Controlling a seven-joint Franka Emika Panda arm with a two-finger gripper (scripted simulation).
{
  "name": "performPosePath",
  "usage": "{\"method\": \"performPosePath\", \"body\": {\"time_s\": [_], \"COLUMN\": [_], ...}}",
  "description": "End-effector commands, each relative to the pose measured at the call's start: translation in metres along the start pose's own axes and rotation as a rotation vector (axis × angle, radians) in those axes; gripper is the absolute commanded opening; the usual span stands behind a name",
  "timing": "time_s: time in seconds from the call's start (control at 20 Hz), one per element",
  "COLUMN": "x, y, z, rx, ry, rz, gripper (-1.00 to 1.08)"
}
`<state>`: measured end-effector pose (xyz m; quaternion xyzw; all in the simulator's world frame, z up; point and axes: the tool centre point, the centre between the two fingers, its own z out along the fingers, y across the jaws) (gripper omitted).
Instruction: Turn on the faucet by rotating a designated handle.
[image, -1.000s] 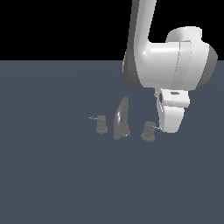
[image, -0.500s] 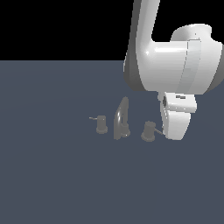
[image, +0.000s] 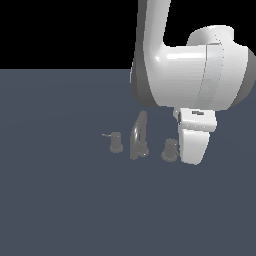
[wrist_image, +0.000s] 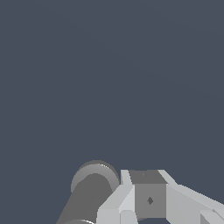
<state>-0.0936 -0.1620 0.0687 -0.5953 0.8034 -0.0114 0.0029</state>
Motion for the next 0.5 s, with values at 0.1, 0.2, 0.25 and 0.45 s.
{"method": "performPosePath", "body": {"time_s": [0.1,0.2,0.25,0.45], "x": [-0.021,-0.035,-0.042,-0.062], "y": [0.0,0.0,0.0,0.0], "z": [0.001,0.002,0.003,0.004], "rx": [-0.007,-0.011,-0.014,-0.021], "ry": [-0.003,-0.005,-0.006,-0.009], "rz": [-0.014,-0.023,-0.027,-0.04], "gripper": [-1.0,-1.0,-1.0,-1.0]}}
